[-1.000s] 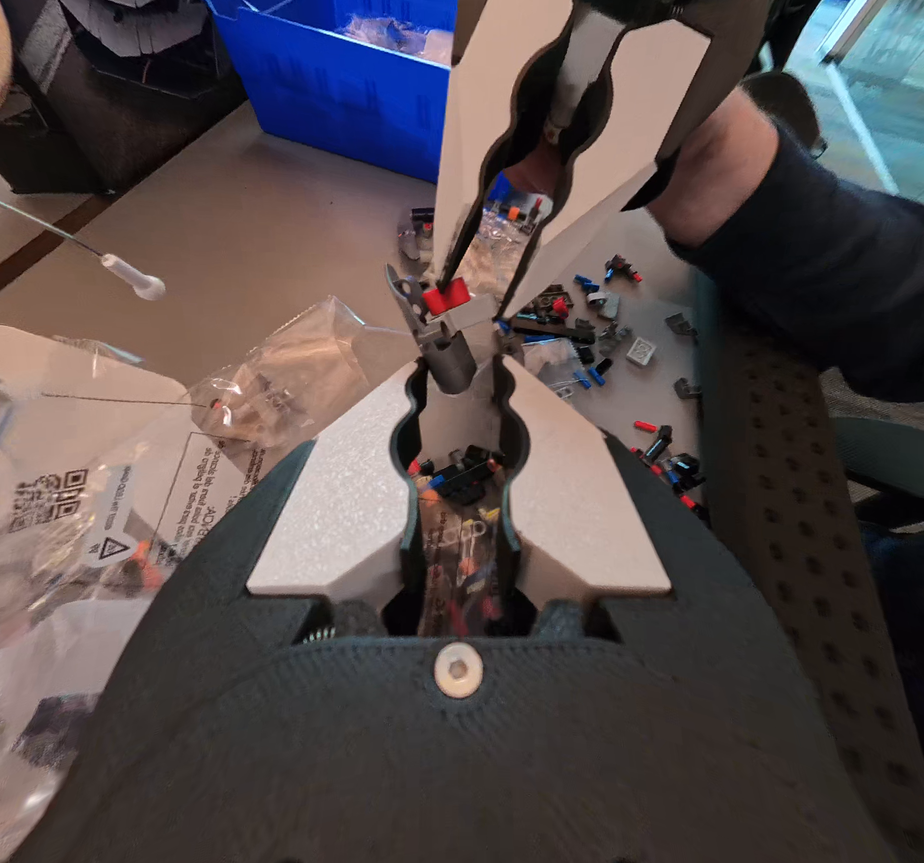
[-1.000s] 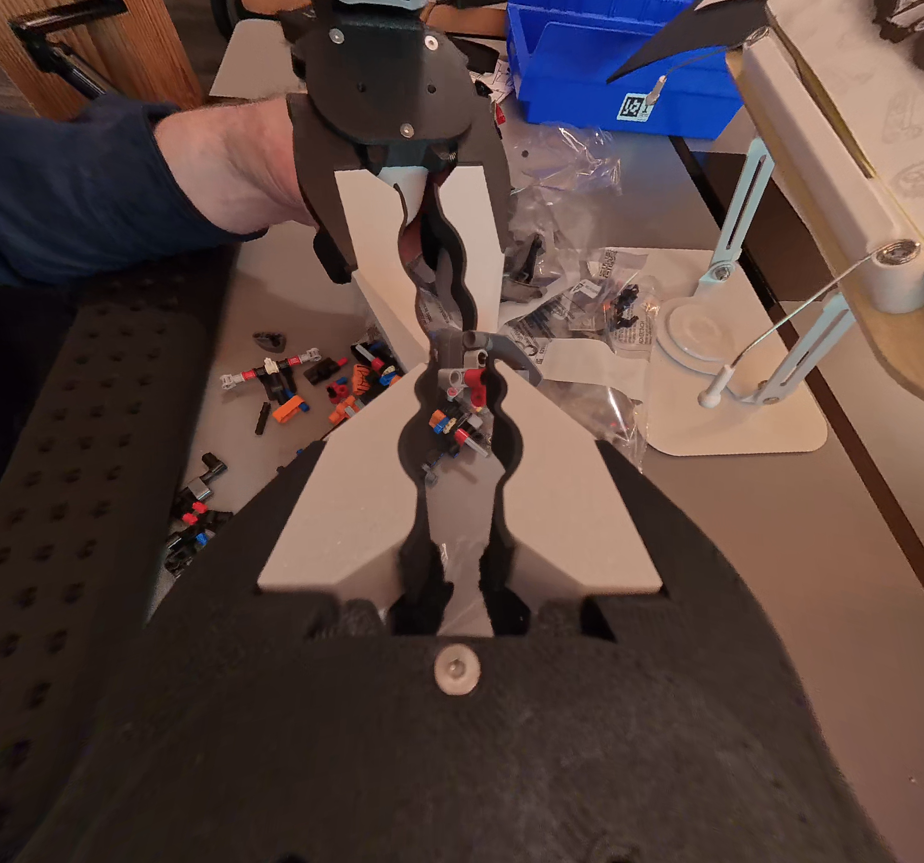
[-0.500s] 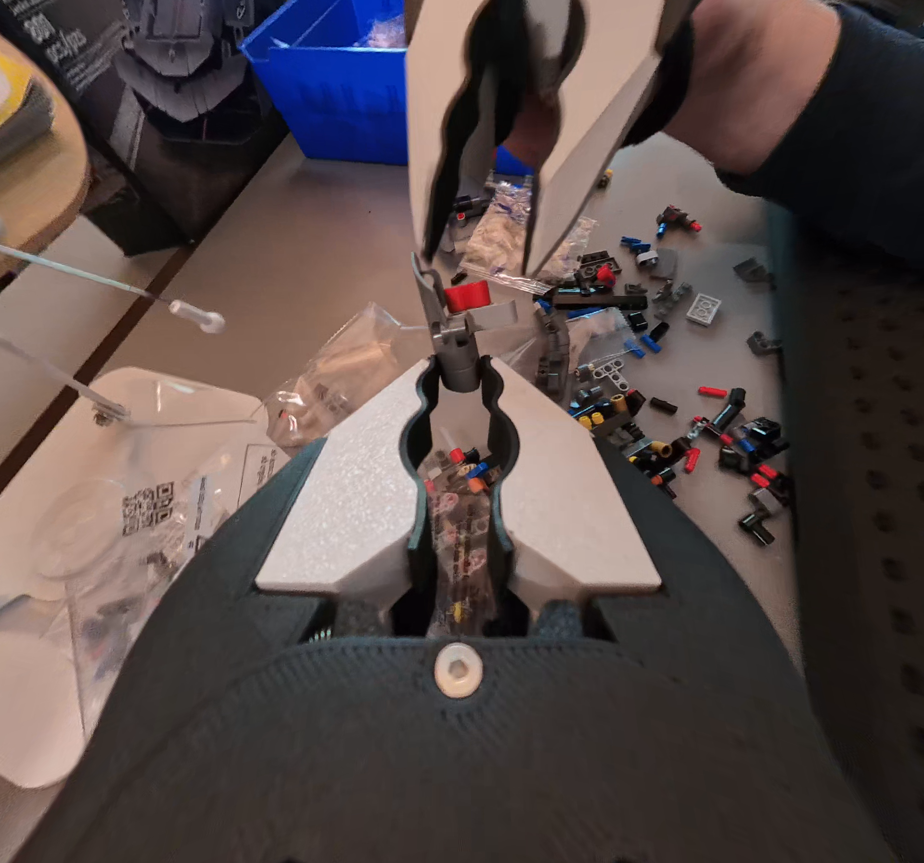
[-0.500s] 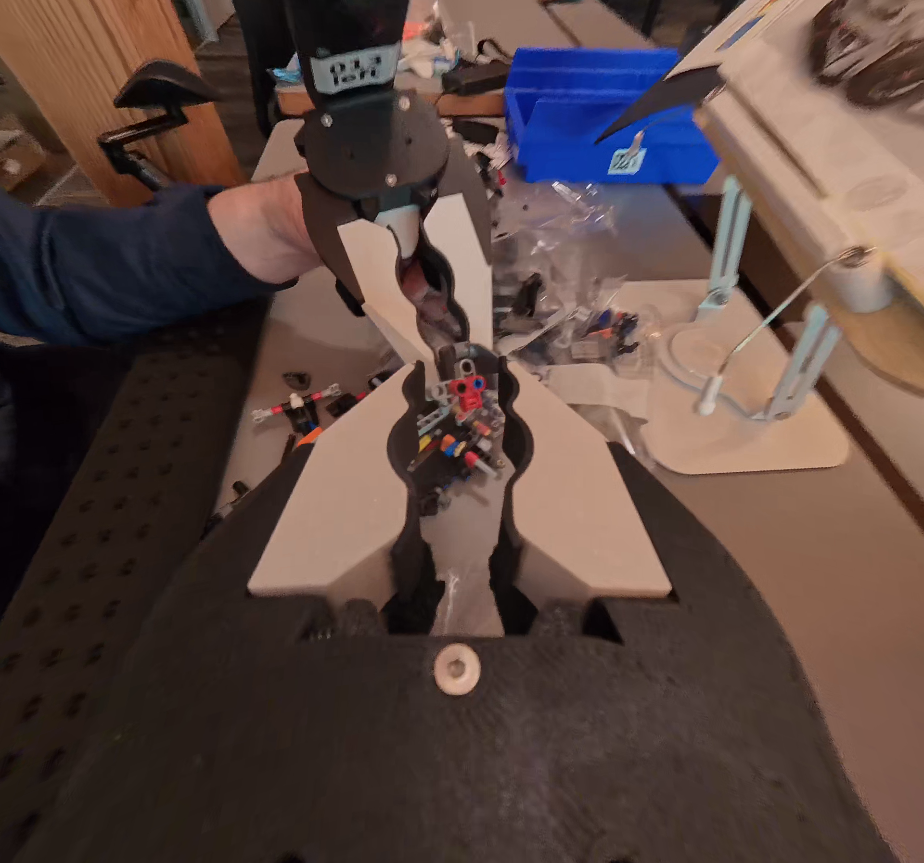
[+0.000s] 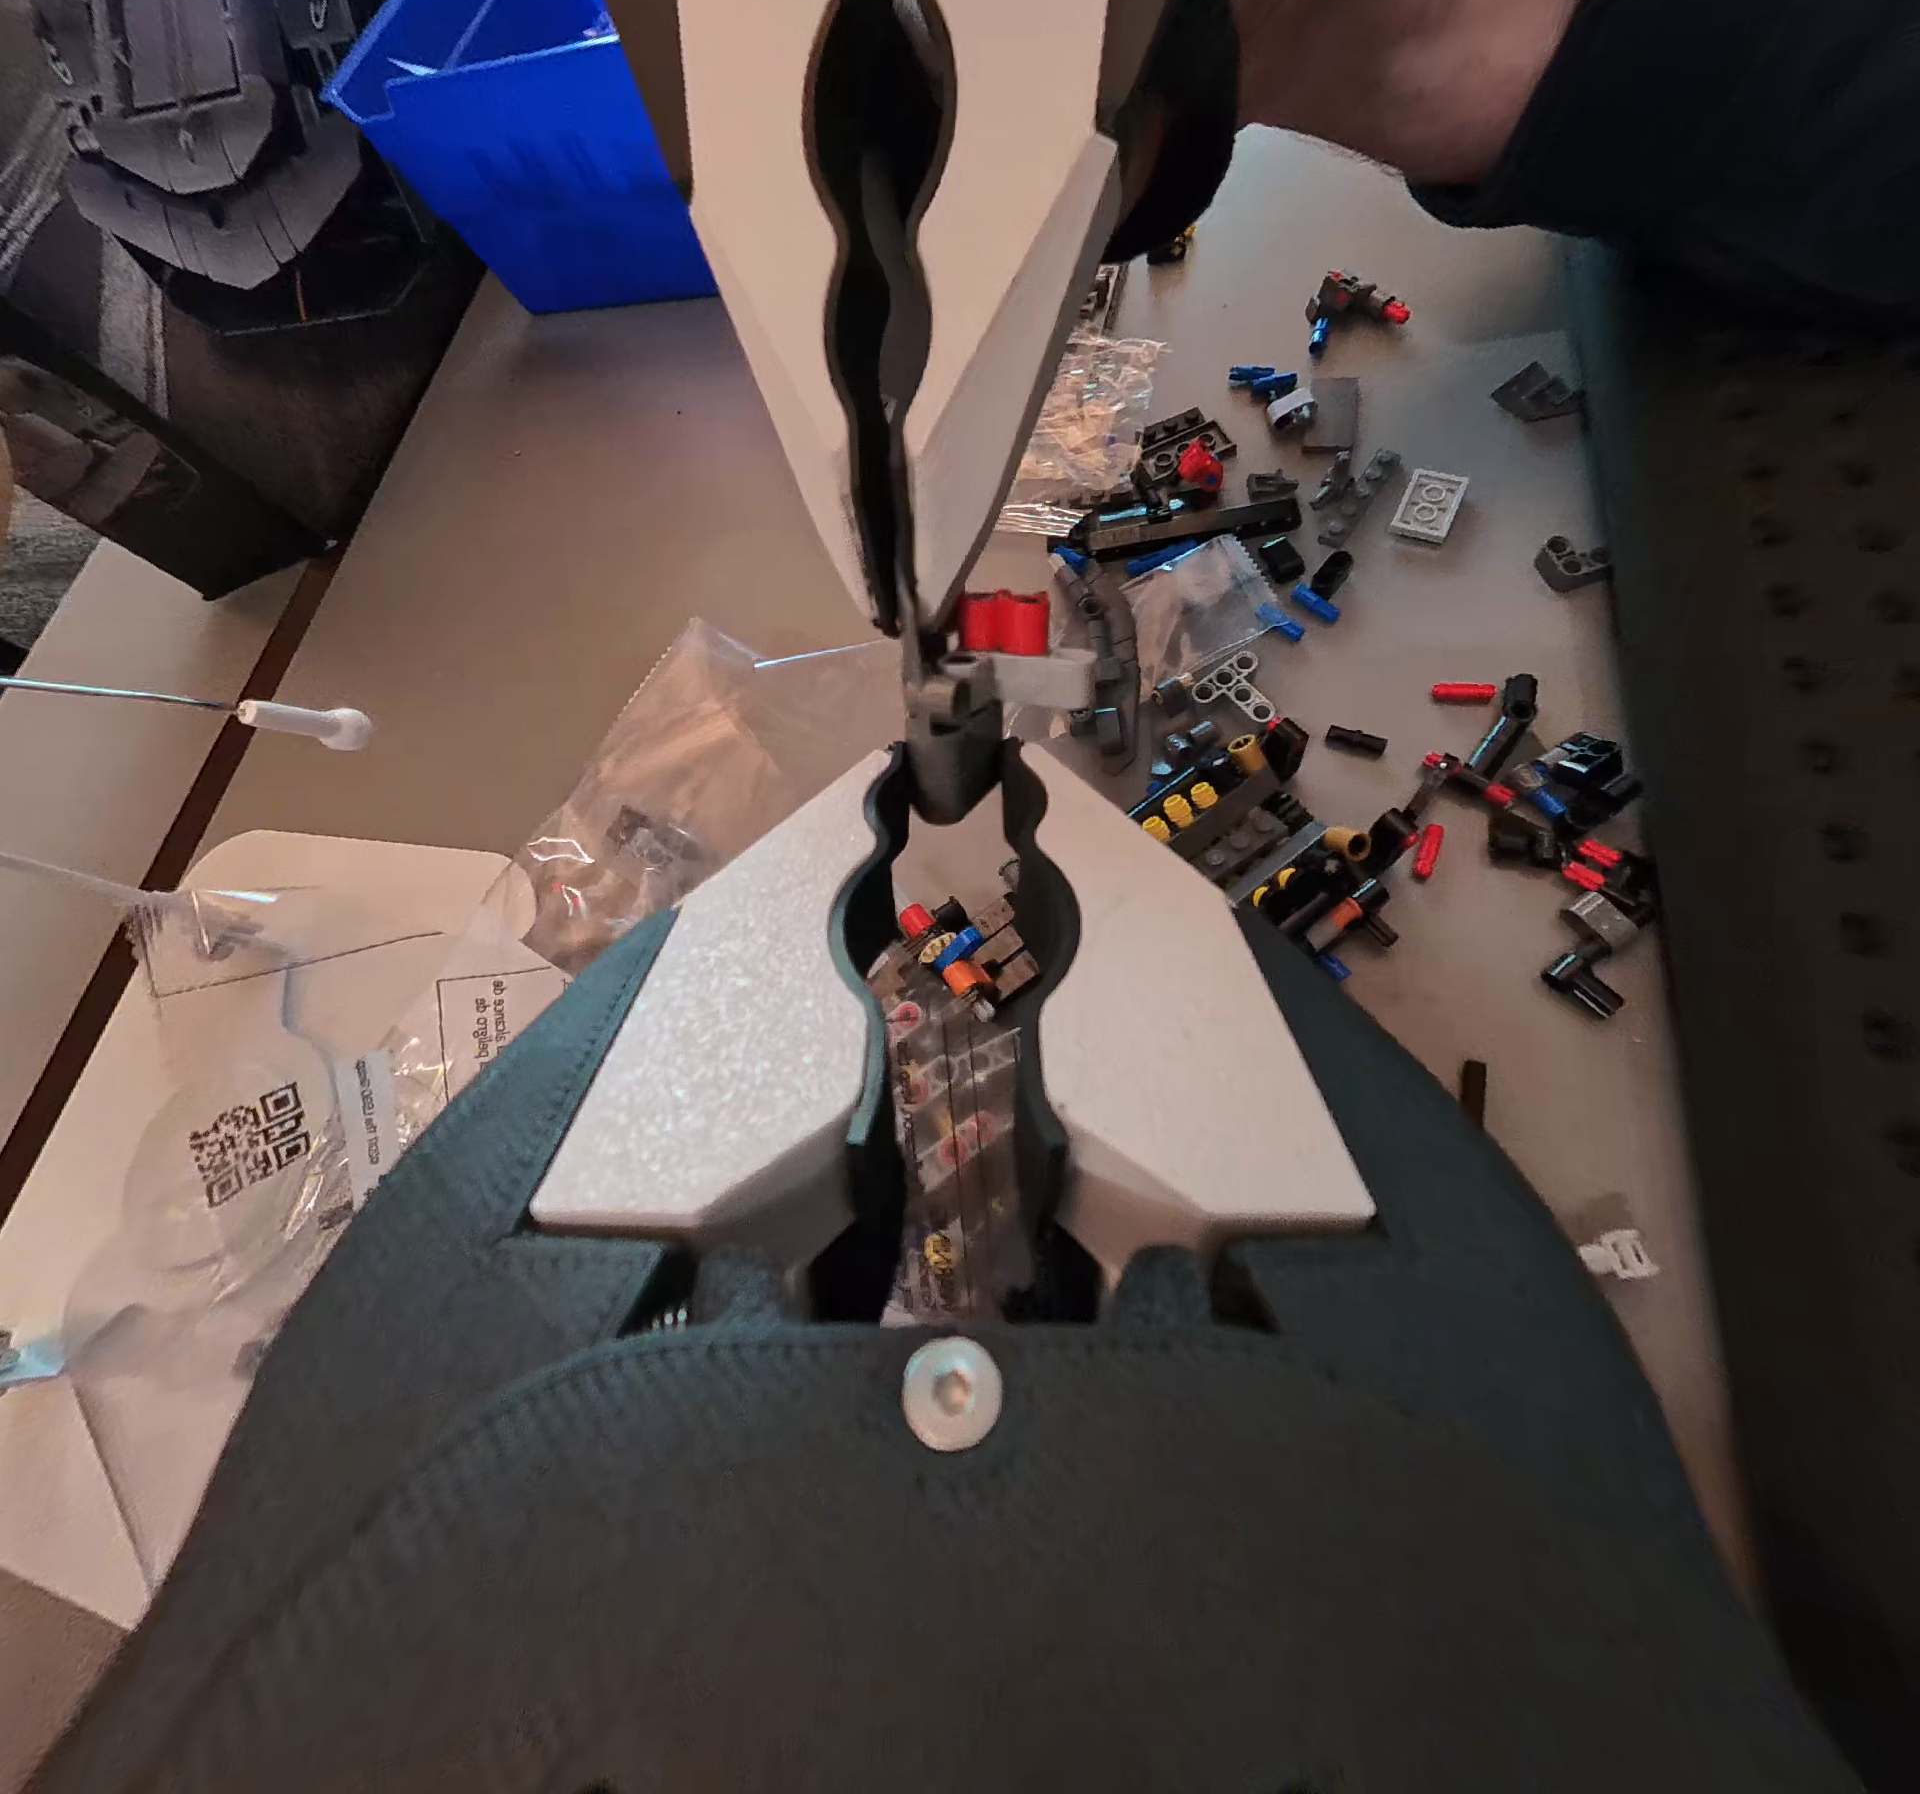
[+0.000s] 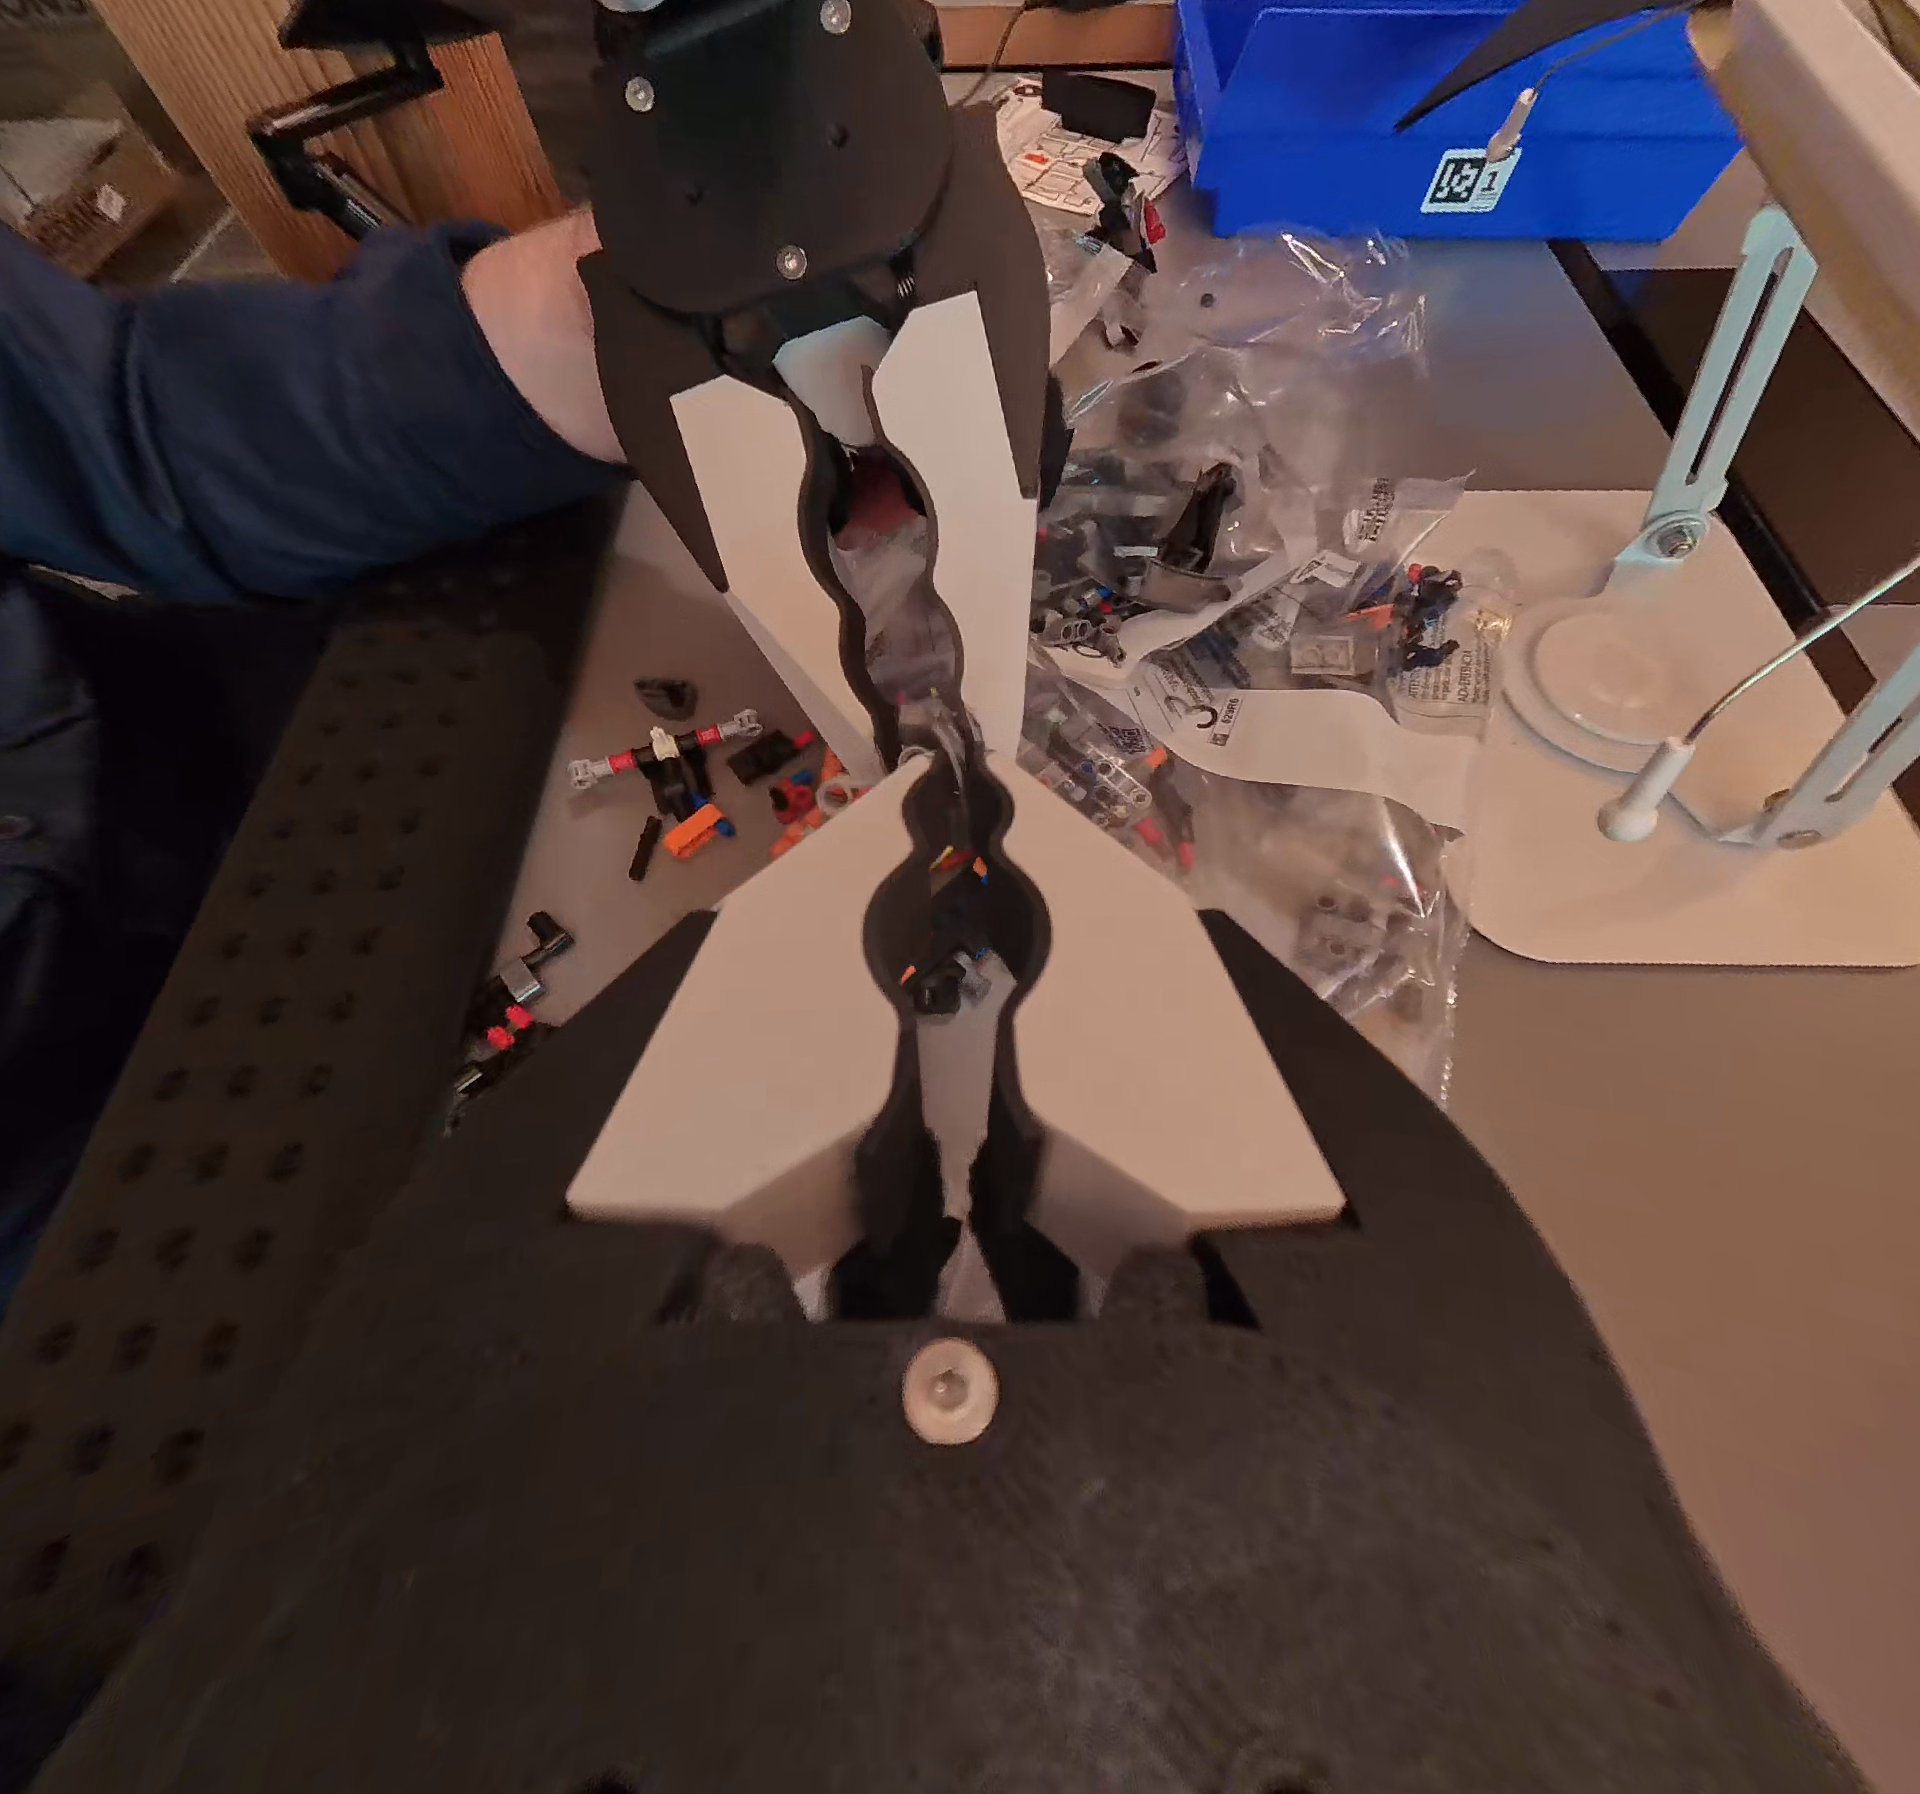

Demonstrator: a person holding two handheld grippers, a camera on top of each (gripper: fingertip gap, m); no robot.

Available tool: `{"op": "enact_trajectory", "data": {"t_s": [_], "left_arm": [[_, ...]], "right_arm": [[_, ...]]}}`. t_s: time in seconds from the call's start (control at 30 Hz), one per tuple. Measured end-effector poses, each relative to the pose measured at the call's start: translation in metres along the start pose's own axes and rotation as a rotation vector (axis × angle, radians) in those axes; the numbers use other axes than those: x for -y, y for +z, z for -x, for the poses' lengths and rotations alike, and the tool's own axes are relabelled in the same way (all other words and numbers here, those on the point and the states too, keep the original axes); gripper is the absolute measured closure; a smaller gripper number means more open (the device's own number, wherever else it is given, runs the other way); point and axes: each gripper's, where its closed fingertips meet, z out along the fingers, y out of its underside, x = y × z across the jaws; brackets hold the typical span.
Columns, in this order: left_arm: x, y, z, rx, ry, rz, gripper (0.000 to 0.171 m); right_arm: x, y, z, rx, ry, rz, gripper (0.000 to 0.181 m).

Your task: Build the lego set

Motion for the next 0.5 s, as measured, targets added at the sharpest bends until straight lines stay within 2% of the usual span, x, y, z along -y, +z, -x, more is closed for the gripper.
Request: {"op": "enact_trajectory", "data": {"t_s": [0.23, 0.5], "left_arm": [[-0.003, 0.0, -0.003, -0.022, -0.014, 0.021, 0.156], [0.003, -0.007, -0.011, -0.012, 0.062, 0.024, 0.156]], "right_arm": [[-0.004, 0.005, 0.002, -0.011, -0.043, 0.033, 0.181], [-0.006, -0.002, 0.011, 0.01, -0.082, 0.063, 0.181]]}}
